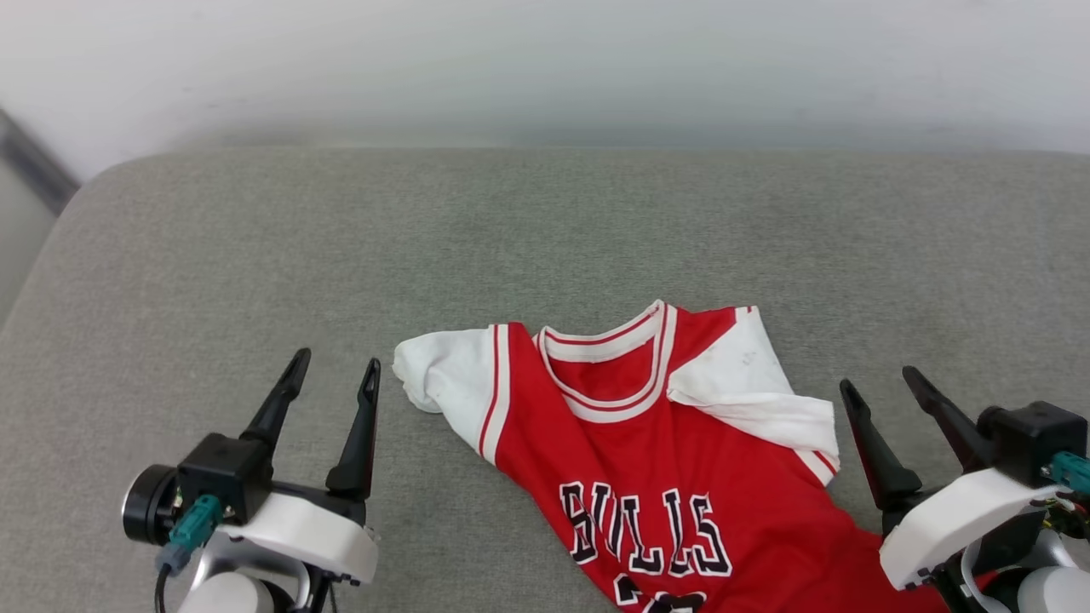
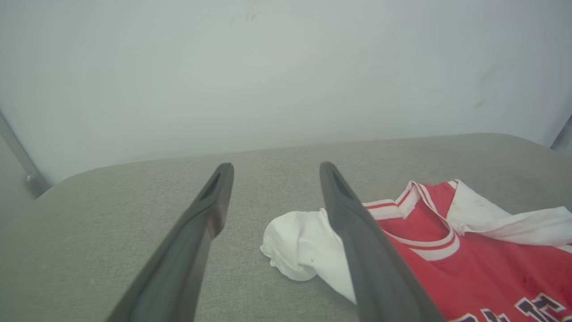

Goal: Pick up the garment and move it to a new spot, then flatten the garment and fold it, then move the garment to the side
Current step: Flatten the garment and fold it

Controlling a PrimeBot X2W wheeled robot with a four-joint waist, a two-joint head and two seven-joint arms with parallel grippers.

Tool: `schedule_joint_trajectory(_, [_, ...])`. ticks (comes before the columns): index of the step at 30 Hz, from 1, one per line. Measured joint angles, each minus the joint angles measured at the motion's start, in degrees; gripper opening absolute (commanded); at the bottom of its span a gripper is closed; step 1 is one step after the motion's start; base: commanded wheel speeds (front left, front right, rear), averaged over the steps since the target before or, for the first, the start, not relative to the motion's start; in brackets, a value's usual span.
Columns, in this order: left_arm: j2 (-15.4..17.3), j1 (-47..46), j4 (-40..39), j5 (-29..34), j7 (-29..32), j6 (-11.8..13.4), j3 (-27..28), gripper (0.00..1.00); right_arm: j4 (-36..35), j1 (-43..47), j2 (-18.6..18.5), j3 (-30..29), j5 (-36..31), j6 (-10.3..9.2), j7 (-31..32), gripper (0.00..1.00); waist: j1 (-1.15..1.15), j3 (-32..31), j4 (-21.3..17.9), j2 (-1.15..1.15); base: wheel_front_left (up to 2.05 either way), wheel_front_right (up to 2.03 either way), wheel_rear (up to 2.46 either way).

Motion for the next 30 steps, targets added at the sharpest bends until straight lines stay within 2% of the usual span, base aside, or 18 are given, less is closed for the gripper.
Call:
schedule_joint_trajectory(5, [-2.9,2.23,-0.65,3.52,0.0,-2.69,2.48,1.0,-1.93,-1.24,-6.99,5.56,0.68,0.0,11.47,1.0,0.0,1.04,1.75,0.0,0.0,0.0,0.0])
schedule_joint_trajectory(11, [-5.65,1.43,1.25,5.2,0.0,-5.27,4.14,1.0,-3.55,-9.97,-15.59,14.9,6.11,0.01,29.92,1.0,0.01,2.95,3.69,0.0,0.0,0.0,0.0])
schedule_joint_trajectory(15, [-7.34,0.23,2.02,6.19,0.0,-6.86,4.9,1.0,-2.29,-16.66,-19.27,21.2,8.84,0.01,38.45,1.0,0.01,4.19,5.39,0.0,0.0,0.0,0.0])
schedule_joint_trajectory(21, [-9.26,-0.6,2.82,7.22,0.0,-9.02,6.24,1.0,3.37,-23.13,-22.17,26.96,9.07,0.01,45.03,1.0,0.0,5.95,8.03,0.0,0.0,0.0,0.0])
schedule_joint_trajectory(28, [-10.9,-1.02,3.92,8.51,0.0,-10.54,7.55,1.0,8.09,-25.63,-22.49,29.89,10.84,0.01,44.76,1.0,0.01,7.6,10.09,0.0,0.0,0.0,0.0])
schedule_joint_trajectory(29, [-11.49,-1.02,4.34,9.15,0.0,-11.15,7.93,1.0,10.05,-25.73,-22.14,29.96,11.37,0.01,43.51,0.2,0.01,7.99,10.46,0.0,0.0,0.0,0.0])
schedule_joint_trajectory(30, [-11.79,-1.02,4.49,9.22,0.0,-11.46,8.1,1.0,10.54,-25.78,-21.82,29.52,11.57,0.01,42.55,0.0,0.01,8.05,10.52,0.0,0.0,0.0,0.0])
